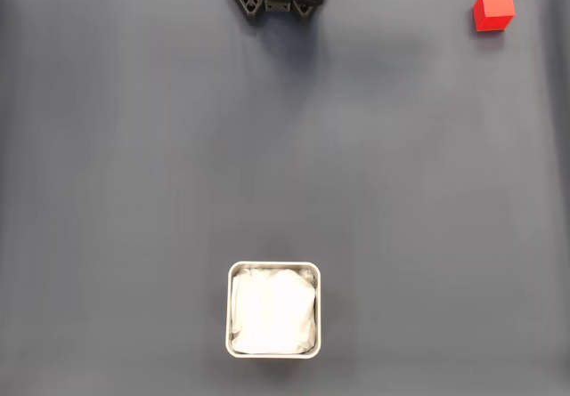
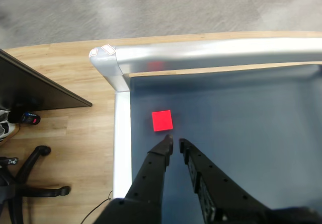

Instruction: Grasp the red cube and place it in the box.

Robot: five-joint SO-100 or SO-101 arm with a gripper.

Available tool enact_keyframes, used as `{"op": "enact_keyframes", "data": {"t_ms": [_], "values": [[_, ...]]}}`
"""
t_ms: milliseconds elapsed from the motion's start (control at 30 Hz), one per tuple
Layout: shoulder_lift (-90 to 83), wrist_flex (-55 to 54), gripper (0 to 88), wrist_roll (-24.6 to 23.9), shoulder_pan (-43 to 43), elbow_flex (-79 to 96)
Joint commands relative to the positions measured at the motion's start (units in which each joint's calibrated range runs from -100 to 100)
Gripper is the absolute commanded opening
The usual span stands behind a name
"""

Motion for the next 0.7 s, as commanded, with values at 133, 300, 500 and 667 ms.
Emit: {"op": "enact_keyframes", "data": {"t_ms": [133,300,500,667], "values": [[1.3,-3.6,7.3,1.4,0.0,1.4],[2.1,-5.4,12.5,1.6,0.5,2.7],[2.8,-8.0,16.1,1.9,1.1,5.0],[3.3,-10.1,18.7,1.9,1.5,7.0]]}}
